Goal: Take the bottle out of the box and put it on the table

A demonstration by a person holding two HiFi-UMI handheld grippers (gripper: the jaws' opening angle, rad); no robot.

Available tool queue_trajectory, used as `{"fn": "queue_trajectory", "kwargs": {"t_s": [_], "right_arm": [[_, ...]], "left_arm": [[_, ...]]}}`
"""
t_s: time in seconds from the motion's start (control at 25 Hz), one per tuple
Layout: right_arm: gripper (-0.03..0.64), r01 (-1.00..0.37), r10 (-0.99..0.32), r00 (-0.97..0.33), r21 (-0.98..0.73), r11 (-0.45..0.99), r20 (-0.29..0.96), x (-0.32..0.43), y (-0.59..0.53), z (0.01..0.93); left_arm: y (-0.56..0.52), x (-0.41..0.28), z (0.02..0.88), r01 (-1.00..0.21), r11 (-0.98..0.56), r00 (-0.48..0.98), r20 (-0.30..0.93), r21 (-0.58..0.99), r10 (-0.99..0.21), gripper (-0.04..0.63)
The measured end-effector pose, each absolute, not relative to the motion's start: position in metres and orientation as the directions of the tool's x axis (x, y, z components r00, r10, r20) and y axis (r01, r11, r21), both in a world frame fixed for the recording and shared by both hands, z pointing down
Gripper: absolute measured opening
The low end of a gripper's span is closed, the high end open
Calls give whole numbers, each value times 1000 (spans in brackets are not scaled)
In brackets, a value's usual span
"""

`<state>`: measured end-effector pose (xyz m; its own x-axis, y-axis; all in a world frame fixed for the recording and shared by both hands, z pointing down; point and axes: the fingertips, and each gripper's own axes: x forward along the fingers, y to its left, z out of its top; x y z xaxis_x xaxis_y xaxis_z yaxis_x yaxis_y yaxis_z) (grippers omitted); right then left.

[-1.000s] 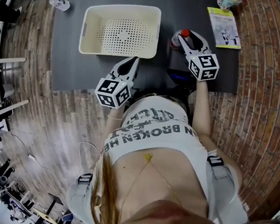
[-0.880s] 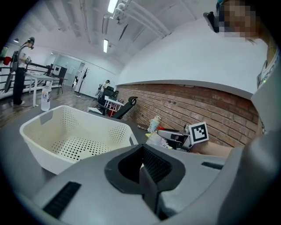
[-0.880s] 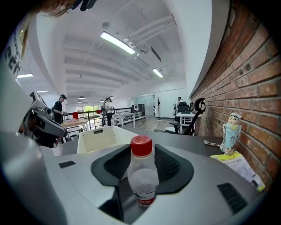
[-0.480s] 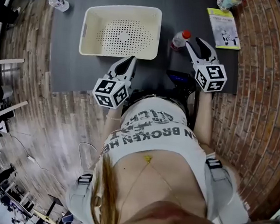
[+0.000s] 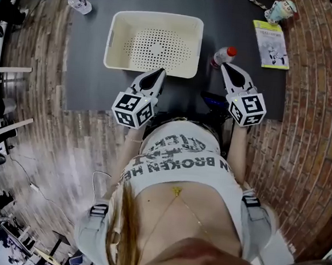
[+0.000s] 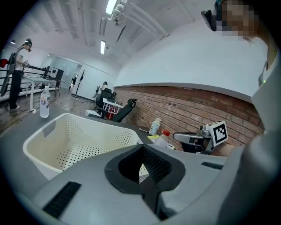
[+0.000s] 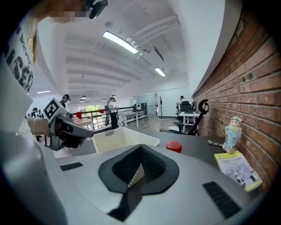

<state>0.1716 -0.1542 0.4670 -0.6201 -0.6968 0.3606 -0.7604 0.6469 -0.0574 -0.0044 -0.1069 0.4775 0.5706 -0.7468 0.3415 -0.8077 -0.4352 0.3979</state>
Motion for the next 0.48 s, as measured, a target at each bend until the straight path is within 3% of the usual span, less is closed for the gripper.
{"fn": "queue_trajectory", "kwargs": {"t_s": [0.28, 0.48], "right_arm": [[9, -600, -550, -780, -107, 793, 297, 82, -136, 455], [9, -545, -516, -828, -95, 833, 218, 36, -129, 435]], "left_arm": [[-112, -12, 461, -792, -484, 594, 284, 373, -753, 5], [-117, -18, 440, -787, -521, 602, 231, 329, -764, 5]]}}
